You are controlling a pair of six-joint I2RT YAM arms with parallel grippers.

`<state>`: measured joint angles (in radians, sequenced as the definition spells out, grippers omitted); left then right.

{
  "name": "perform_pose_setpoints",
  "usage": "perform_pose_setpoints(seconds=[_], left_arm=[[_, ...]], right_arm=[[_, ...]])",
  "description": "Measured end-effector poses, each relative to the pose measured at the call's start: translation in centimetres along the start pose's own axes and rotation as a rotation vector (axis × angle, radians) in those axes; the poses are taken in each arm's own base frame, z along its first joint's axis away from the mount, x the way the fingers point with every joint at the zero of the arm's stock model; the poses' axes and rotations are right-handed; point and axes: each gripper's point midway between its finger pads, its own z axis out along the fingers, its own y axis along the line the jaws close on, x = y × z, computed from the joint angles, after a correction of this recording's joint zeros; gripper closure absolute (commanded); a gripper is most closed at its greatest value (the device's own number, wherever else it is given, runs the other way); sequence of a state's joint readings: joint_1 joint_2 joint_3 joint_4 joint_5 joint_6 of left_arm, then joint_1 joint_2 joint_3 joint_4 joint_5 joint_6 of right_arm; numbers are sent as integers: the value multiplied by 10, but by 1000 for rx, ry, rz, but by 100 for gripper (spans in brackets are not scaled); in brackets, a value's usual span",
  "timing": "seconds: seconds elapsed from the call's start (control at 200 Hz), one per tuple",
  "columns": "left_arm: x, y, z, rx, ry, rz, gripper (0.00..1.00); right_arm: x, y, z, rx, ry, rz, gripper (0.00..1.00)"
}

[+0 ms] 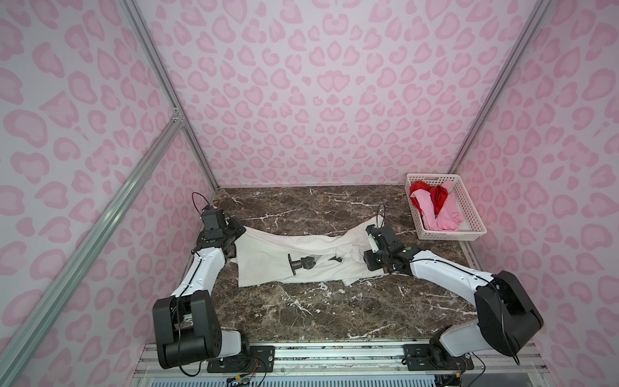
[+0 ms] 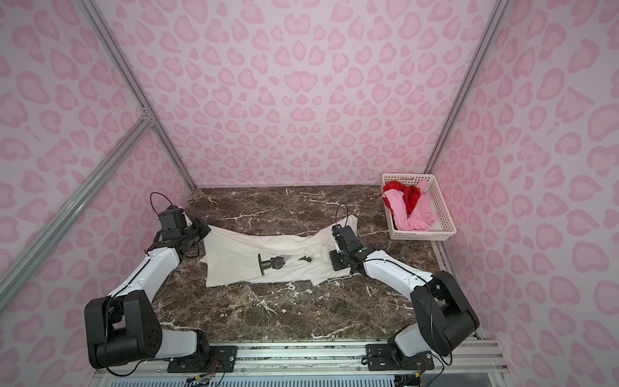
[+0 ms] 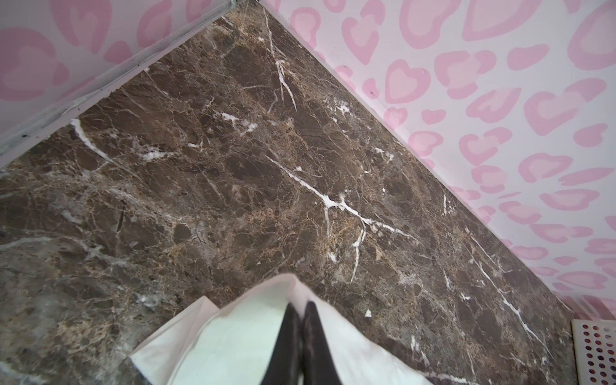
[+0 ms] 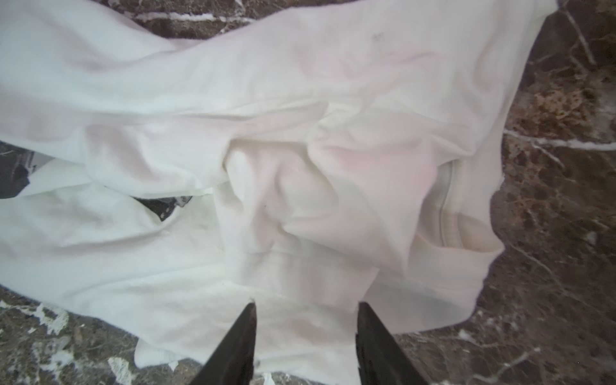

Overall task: Fold and stack t-shirts
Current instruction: Flatten out the T-shirt at the center of the board.

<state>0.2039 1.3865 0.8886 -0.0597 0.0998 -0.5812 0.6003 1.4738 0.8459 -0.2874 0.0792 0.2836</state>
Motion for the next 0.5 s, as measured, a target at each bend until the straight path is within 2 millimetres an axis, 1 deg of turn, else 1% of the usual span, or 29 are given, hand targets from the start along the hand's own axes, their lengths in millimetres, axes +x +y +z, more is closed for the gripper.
perform_pose_setpoints(seconds=[0.15,0.405,0.445,0.5], left_arm=[[-1,-2,0,11,-1,1,95],[-1,-3,-1,17,1,1,95],[-1,-4,-1,18,0,1,95],[-1,-4,-1,18,0,1,95]], right_arm=[[0,-3,3,17,2,1,50],[8,-20,13,66,23,25,52],[8,-22,16,70,23,29,57],[8,-25,19,75,24,35,72]])
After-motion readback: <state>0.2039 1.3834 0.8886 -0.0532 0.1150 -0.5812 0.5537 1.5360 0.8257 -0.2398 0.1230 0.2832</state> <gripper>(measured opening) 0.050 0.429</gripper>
